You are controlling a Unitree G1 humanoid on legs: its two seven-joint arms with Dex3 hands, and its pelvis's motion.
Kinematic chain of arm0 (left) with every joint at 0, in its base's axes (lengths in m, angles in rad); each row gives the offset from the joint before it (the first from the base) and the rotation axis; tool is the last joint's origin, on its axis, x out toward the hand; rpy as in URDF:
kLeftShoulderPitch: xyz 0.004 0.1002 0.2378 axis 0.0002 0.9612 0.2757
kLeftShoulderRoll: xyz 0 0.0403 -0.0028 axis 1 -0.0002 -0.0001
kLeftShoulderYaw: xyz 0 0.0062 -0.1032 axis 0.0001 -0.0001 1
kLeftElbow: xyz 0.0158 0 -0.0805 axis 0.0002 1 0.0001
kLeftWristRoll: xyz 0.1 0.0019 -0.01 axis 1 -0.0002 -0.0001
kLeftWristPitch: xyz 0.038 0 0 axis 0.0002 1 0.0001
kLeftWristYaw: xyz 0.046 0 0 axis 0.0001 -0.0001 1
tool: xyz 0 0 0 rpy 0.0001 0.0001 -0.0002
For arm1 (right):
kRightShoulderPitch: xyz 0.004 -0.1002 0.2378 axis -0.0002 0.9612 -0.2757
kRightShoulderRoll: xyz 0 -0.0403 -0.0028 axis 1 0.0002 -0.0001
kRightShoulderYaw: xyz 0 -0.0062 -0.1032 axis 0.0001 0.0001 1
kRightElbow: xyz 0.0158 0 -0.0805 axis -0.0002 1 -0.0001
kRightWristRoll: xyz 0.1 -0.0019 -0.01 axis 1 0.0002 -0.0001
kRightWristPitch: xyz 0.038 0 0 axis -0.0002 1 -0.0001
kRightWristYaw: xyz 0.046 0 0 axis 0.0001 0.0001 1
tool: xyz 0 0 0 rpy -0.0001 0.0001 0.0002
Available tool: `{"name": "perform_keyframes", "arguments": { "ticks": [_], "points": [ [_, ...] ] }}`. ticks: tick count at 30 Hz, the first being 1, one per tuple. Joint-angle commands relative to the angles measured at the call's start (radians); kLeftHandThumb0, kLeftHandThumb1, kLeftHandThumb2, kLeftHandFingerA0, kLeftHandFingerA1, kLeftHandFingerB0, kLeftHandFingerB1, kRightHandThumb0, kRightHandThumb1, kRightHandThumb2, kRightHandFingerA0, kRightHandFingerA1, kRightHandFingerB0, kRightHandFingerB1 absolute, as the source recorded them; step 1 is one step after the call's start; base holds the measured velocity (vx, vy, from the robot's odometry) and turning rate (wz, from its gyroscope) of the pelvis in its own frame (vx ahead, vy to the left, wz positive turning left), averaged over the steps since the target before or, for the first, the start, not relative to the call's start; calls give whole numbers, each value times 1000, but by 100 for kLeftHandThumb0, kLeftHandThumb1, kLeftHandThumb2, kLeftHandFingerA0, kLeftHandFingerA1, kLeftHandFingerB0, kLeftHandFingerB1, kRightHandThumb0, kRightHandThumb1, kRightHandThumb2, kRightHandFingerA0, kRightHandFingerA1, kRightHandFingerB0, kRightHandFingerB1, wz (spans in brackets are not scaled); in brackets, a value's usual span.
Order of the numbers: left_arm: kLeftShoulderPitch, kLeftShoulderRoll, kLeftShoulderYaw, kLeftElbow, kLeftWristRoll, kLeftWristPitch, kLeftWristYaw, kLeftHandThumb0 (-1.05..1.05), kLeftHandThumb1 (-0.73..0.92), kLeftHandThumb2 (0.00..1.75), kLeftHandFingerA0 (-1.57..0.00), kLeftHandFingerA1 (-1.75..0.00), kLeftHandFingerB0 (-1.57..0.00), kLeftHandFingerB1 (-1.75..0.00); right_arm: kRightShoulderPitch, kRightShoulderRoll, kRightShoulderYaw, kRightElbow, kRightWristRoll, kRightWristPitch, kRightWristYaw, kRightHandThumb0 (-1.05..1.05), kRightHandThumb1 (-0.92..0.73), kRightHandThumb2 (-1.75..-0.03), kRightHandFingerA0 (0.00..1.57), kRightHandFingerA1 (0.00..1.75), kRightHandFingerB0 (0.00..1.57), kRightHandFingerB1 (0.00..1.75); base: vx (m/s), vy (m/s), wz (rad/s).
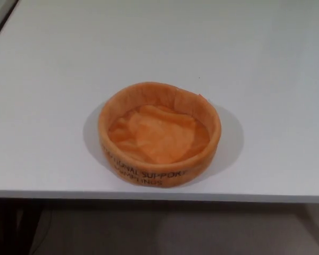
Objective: A soft plate is kept in the center of the table close to the robot and the robot uses its left hand to pick up the plate, turns it upside down and places it back on the table
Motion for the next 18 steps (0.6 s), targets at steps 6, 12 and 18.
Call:
{"name": "perform_keyframes", "arguments": {
  "ticks": [6,12,18],
  "points": [
    [140,3,45,-214,43,-529,65,-88,84,66,-38,-41,-32,-33,86,-98,-67,-146,143,-353,205,-64,-87,-66,52,48,31,31,0,0,0],
    [173,-15,108,-282,-1,-533,83,-97,72,84,-30,-46,-24,-35,81,-91,-72,-139,155,-357,225,-62,-88,-67,49,48,30,30,0,0,0],
    [222,-30,144,-410,-90,-519,56,-93,87,67,-30,-40,-25,-29,78,-86,-79,-126,163,-374,243,-63,-87,-66,51,49,31,31,0,0,0]
  ]
}}
